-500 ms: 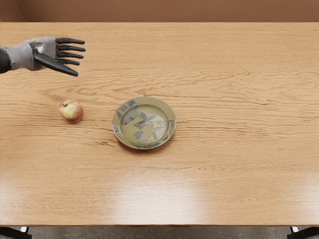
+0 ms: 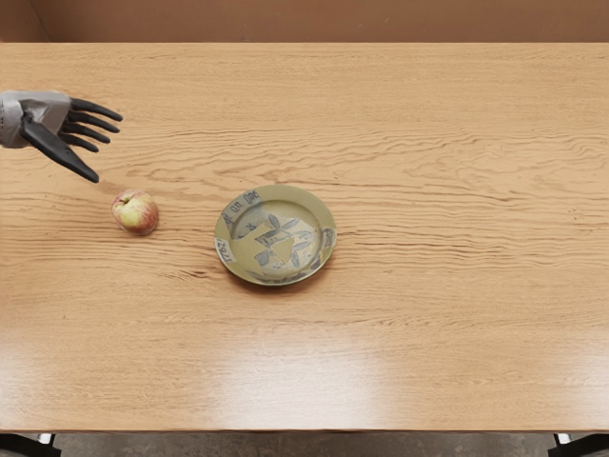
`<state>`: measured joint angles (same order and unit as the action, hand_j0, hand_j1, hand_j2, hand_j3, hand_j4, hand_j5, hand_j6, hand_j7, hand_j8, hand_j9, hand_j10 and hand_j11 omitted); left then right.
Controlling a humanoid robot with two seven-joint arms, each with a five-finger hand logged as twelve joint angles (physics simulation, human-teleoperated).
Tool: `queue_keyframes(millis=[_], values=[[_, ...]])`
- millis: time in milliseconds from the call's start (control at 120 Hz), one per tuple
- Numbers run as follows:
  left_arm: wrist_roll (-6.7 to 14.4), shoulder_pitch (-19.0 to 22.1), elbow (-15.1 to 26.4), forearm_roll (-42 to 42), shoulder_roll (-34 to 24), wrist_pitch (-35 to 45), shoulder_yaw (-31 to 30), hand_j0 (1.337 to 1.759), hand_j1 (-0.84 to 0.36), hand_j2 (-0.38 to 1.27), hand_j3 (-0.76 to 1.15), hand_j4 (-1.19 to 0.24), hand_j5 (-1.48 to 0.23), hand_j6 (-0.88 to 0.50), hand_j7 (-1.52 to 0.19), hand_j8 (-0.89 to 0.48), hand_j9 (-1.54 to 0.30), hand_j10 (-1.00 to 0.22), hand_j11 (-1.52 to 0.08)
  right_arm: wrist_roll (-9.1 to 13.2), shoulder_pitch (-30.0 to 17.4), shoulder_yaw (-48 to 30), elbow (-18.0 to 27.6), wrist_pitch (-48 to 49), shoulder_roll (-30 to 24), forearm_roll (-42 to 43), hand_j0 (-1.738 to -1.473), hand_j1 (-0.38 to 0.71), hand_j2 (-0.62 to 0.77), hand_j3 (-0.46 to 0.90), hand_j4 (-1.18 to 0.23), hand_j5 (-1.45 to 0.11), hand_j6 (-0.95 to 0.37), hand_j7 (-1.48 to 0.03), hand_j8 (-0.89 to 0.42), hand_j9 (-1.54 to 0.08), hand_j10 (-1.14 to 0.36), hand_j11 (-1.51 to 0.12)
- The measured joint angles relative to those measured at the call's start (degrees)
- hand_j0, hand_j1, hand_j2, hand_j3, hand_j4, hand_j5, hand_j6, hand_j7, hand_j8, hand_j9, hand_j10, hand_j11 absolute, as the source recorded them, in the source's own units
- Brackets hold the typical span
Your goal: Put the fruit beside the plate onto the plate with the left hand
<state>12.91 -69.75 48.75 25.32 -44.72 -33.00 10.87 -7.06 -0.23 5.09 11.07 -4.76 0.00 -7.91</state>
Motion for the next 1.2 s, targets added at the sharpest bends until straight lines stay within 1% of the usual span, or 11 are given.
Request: queue_keyframes(millis=[33, 108, 292, 442, 533, 658, 700, 775, 858, 983, 1200], values=[[1.9, -1.0, 2.2, 0.8, -0.2, 1.9, -0.9, 1.658, 0.06, 0.05, 0.0, -0.25, -0.32, -0.25, -0.32, -0.25, -0.32, -0.25, -0.32, 0.0, 0.0, 0.0, 0.0, 0.0, 0.0, 0.0, -1.658, -0.31, -0.01, 0.0, -0.03, -0.05, -0.04, -0.05, -0.03, -0.05, -0.03, -0.05], [4.8, -6.1, 7.0, 2.0, -1.4, 8.6, -5.6, 1.658, 0.06, 0.05, 0.0, -0.25, -0.32, -0.25, -0.32, -0.25, -0.32, -0.25, -0.32, 0.0, 0.1, 0.0, 0.0, 0.0, 0.0, 0.0, -1.658, -0.31, -0.01, 0.0, -0.03, -0.05, -0.03, -0.05, -0.03, -0.05, -0.03, -0.05], [8.4, -12.4, 15.3, 3.5, -1.4, 25.2, -18.8, 1.658, 0.06, 0.05, 0.0, -0.25, -0.32, -0.25, -0.32, -0.25, -0.32, -0.25, -0.32, 0.0, 0.1, 0.0, 0.0, 0.0, 0.0, 0.0, -1.658, -0.31, -0.01, 0.0, -0.03, -0.05, -0.03, -0.05, -0.03, -0.05, -0.03, -0.05], [11.1, -15.2, 21.3, 3.9, -1.9, 32.4, -26.7, 1.658, 0.06, 0.05, 0.0, -0.25, -0.32, -0.25, -0.32, -0.25, -0.32, -0.25, -0.32, 0.0, 0.2, 0.0, 0.0, 0.0, 0.0, 0.0, -1.658, -0.31, -0.01, 0.0, -0.03, -0.05, -0.03, -0.05, -0.03, -0.05, -0.03, -0.05], [13.6, -15.3, 25.7, 3.8, -2.7, 35.2, -28.9, 1.658, 0.06, 0.05, 0.0, -0.25, -0.32, -0.25, -0.32, -0.25, -0.32, -0.25, -0.32, 0.0, 0.3, 0.0, 0.0, 0.0, 0.0, 0.0, -1.658, -0.31, -0.01, 0.0, -0.03, -0.05, -0.03, -0.05, -0.03, -0.05, -0.03, -0.05], [16.1, -15.8, 30.6, 3.8, -2.8, 38.4, -30.6, 1.658, 0.06, 0.05, 0.0, -0.25, -0.32, -0.25, -0.32, -0.25, -0.32, -0.25, -0.32, 0.0, 0.3, 0.0, 0.0, 0.0, 0.0, 0.0, -1.658, -0.31, -0.01, 0.0, -0.03, -0.05, -0.03, -0.05, -0.03, -0.05, -0.03, -0.05], [17.0, -15.8, 31.4, 3.8, -2.8, 39.2, -31.1, 1.658, 0.06, 0.05, 0.0, -0.25, -0.32, -0.25, -0.32, -0.25, -0.32, -0.25, -0.32, 0.0, 0.4, 0.0, 0.0, 0.0, 0.0, 0.0, -1.658, -0.31, -0.01, 0.0, -0.03, -0.05, -0.03, -0.05, -0.03, -0.05, -0.03, -0.05], [19.5, -15.8, 32.4, 3.9, -2.4, 41.3, -31.6, 1.658, 0.06, 0.05, 0.0, -0.25, -0.32, -0.25, -0.32, -0.25, -0.32, -0.25, -0.32, 0.0, 0.4, 0.0, 0.0, 0.0, 0.0, 0.0, -1.658, -0.31, -0.01, 0.0, -0.03, -0.05, -0.04, -0.05, -0.03, -0.05, -0.03, -0.05], [20.9, -15.9, 32.8, 4.0, -1.5, 43.2, -31.8, 1.658, 0.06, 0.05, 0.0, -0.25, -0.32, -0.25, -0.32, -0.25, -0.32, -0.25, -0.32, 0.0, 0.5, 0.0, 0.0, 0.0, 0.0, 0.0, -1.658, -0.31, -0.01, 0.0, -0.03, -0.05, -0.04, -0.05, -0.03, -0.05, -0.03, -0.05], [21.7, -16.2, 32.6, 4.0, 2.3, 45.9, -32.1, 1.658, 0.06, 0.05, 0.0, -0.25, -0.32, -0.25, -0.32, -0.25, -0.32, -0.25, -0.32, 0.0, 0.5, 0.0, 0.0, 0.0, 0.0, 0.0, -1.658, -0.31, -0.01, 0.0, -0.03, -0.05, -0.04, -0.05, -0.03, -0.05, -0.03, -0.05], [22.0, -16.2, 30.4, 3.7, 7.2, 49.0, -32.8, 1.658, 0.06, 0.05, 0.0, -0.25, -0.32, -0.25, -0.32, -0.25, -0.32, -0.25, -0.32, 0.0, 0.6, 0.0, 0.0, 0.0, 0.0, 0.0, -1.658, -0.31, -0.01, 0.0, -0.03, -0.05, -0.04, -0.05, -0.03, -0.05, -0.03, -0.05]])
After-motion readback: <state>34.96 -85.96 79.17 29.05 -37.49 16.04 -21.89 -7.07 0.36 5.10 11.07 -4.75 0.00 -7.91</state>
